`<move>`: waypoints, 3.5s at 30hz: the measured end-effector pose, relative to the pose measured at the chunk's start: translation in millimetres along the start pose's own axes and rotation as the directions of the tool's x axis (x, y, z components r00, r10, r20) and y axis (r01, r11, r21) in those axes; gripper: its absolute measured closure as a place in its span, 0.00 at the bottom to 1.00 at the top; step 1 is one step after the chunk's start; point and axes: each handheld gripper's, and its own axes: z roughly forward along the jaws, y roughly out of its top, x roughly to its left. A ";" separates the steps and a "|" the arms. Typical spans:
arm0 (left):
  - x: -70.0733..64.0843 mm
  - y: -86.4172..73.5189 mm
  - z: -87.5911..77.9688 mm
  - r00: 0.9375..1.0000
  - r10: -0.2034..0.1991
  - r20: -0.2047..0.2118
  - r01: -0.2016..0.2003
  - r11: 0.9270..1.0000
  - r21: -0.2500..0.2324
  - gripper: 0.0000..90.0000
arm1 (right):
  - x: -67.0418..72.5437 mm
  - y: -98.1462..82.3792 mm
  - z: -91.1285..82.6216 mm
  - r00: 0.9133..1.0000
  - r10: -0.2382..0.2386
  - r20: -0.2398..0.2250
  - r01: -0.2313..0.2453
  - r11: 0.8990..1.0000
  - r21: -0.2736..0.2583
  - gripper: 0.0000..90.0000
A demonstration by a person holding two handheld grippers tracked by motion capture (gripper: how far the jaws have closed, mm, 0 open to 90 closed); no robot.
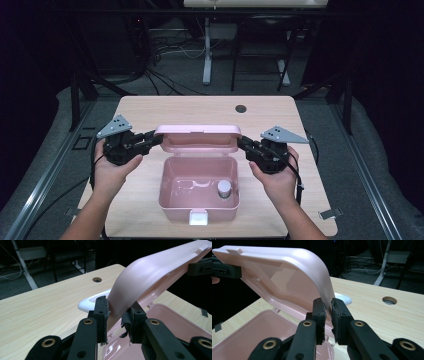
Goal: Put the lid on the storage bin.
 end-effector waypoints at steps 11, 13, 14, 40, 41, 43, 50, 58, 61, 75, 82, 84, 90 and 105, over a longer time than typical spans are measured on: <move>-4.9 -5.8 -5.6 1.000 0.007 0.008 -0.007 1.000 -0.001 0.81 | -2.5 -9.5 -2.2 1.000 0.013 -0.027 -0.012 1.000 0.009 0.88; -5.3 -6.5 -5.9 1.000 0.010 0.009 -0.010 1.000 -0.002 0.80 | -3.3 -12.7 -3.2 0.999 0.016 -0.029 -0.015 1.000 0.014 0.88; -6.0 -7.1 -6.6 1.000 0.014 0.009 -0.014 1.000 -0.001 0.80 | -4.2 -14.2 -3.6 0.999 0.017 -0.030 -0.017 1.000 0.016 0.88; -15.2 -20.6 -18.6 0.999 0.015 0.036 -0.014 1.000 -0.020 0.78 | -22.6 -51.5 0.0 0.999 0.040 -0.034 -0.036 0.993 0.114 0.68; -15.3 -20.8 -19.4 0.999 0.021 0.038 -0.020 1.000 -0.016 0.78 | -23.5 -52.1 -0.2 0.999 0.038 -0.030 -0.034 0.993 0.114 0.67; -16.1 -21.9 -19.7 0.999 0.020 0.037 -0.019 1.000 -0.021 0.78 | -25.1 -53.6 0.0 0.999 0.042 -0.028 -0.039 0.993 0.110 0.65; -18.3 -24.9 -21.9 0.999 0.024 0.044 -0.023 0.999 -0.022 0.77 | -30.7 -57.3 -0.5 0.998 0.061 -0.017 -0.059 0.992 0.108 0.64; -22.4 -29.0 -25.2 0.999 0.022 0.046 -0.021 1.000 -0.018 0.76 | -34.4 -58.9 -2.4 0.997 0.075 -0.009 -0.074 0.992 0.106 0.63; -23.6 -30.7 -26.7 0.999 0.027 0.047 -0.026 1.000 -0.013 0.76 | -35.3 -59.8 -2.5 0.997 0.077 -0.006 -0.076 0.991 0.110 0.62; -29.6 -38.5 -32.9 0.998 0.036 0.058 -0.036 0.999 0.000 0.75 | -36.8 -61.9 -1.5 0.996 0.084 -0.005 -0.083 0.990 0.114 0.62; -32.0 -41.2 -34.9 0.997 0.042 0.060 -0.042 0.999 0.007 0.75 | -38.1 -63.4 -0.8 0.996 0.090 -0.003 -0.090 0.989 0.114 0.62; -32.9 -42.0 -35.6 0.997 0.037 0.060 -0.038 0.999 0.007 0.75 | -38.1 -63.9 -0.4 0.996 0.093 -0.003 -0.092 0.989 0.117 0.62; -35.5 -42.5 -39.8 0.997 0.046 0.063 -0.046 0.999 0.007 0.76 | -38.8 -64.6 0.0 0.995 0.095 -0.005 -0.093 0.989 0.115 0.62; -40.4 -49.5 -46.2 0.996 0.053 0.067 -0.054 0.998 0.011 0.78 | -39.5 -66.6 1.9 0.995 0.097 -0.001 -0.096 0.988 0.121 0.61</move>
